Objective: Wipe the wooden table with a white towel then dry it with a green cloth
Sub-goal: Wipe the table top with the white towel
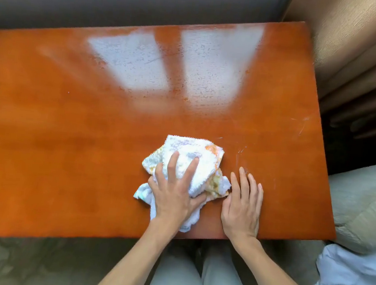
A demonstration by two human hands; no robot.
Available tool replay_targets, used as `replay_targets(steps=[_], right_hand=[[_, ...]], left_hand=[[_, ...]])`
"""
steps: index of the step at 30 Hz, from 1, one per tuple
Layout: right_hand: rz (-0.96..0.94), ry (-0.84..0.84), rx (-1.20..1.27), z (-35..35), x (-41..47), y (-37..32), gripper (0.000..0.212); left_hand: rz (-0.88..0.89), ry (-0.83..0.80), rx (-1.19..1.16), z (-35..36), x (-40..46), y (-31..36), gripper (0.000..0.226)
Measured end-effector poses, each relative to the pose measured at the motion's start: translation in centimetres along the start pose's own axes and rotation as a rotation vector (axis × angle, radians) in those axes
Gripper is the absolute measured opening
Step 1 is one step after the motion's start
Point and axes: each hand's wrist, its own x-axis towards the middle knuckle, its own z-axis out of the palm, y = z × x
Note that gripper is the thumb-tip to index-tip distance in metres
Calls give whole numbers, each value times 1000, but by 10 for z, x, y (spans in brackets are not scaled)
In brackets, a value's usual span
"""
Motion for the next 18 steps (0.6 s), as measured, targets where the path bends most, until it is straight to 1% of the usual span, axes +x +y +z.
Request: replay_targets(steps=[3,5,7,9,13,16,18], right_hand=[[6,5,4,-1,-1,-2,54],[15,3,20,-2,-1,-1,54],[27,-5,44,-2,0,0,54],[31,-5,70,-1,-1,0,54],[26,0,106,-2,-1,0,53],[34,-26,171,-4,0,3,51],[8,-60,278,-7,-1,9,50]], left_hand=[[34,8,-12,-8,54,-16,96],[25,-25,-22,-19,93,-31,95],[-2,-57,-6,-32,125,-49,91],[-73,-51,-15,-40,146,-71,86],[-253,-32,-79,-43,146,-99,81],[-350,6,-74,-40,121,-96,80],[-449,30,-88,-34,94,-86,80]])
